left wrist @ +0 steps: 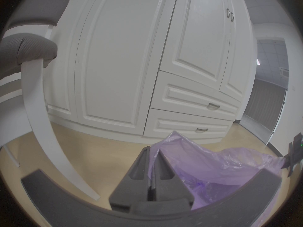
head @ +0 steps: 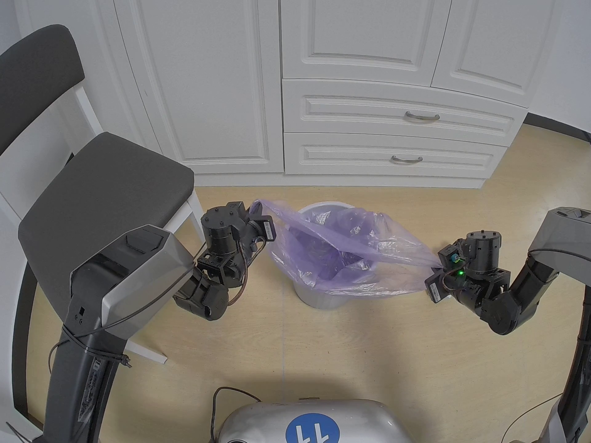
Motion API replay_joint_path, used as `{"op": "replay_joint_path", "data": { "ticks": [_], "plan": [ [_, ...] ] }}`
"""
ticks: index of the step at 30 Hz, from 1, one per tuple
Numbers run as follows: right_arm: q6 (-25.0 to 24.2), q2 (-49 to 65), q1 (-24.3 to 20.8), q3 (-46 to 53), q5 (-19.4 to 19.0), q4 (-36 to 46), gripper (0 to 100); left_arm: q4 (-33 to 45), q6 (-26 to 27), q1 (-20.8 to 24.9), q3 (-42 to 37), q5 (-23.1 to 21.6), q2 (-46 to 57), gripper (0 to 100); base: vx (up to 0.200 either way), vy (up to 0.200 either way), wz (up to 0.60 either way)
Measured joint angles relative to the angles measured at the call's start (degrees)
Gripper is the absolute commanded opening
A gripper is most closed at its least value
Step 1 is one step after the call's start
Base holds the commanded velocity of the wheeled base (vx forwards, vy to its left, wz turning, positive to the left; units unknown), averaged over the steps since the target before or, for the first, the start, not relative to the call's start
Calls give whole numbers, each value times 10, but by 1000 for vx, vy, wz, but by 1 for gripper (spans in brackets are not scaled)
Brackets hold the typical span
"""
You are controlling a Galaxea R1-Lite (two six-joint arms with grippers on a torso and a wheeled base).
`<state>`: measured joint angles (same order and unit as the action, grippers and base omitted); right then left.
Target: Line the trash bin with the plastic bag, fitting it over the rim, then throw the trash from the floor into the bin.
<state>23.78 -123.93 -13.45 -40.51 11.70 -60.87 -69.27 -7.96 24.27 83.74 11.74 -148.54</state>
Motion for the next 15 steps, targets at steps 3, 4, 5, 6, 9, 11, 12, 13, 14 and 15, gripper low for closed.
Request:
{"op": "replay_joint_path", "data": {
  "ticks": [3, 4, 5, 6, 9, 11, 12, 13, 14, 15],
  "plan": [
    [-3, -14, -10, -6, 3, -6, 0, 10, 6, -7, -9, 0, 4, 0, 0, 0, 0],
    [-5, -21, -13, -10, 4, -8, 0, 11, 7, -7, -11, 0, 5, 0, 0, 0, 0],
    [-10, -31, -16, -18, 5, -13, 0, 13, 9, -7, -12, 0, 6, 0, 0, 0, 0],
    [-14, -36, -18, -23, 5, -16, 0, 13, 9, -7, -12, 0, 6, 0, 0, 0, 0],
    [-33, -65, -23, -54, 12, -30, 0, 15, 10, -10, -1, 4, 1, 0, 0, 0, 0],
    [-47, -85, -27, -79, 23, -42, 0, 15, 11, -10, 15, 8, -6, 0, 0, 0, 0],
    [-52, -93, -28, -89, 29, -45, 0, 16, 11, -9, 22, 10, -9, 0, 0, 0, 0],
    [-57, -102, -28, -100, 35, -49, 0, 16, 11, -10, 28, 12, -12, 0, 0, 0, 0],
    [-62, -111, -28, -112, 39, -51, 0, 17, 11, -11, 37, 15, -17, 0, 0, 0, 0],
    [-67, -119, -29, -123, 44, -53, 0, 17, 11, -11, 44, 17, -21, 0, 0, 0, 0]
  ]
}}
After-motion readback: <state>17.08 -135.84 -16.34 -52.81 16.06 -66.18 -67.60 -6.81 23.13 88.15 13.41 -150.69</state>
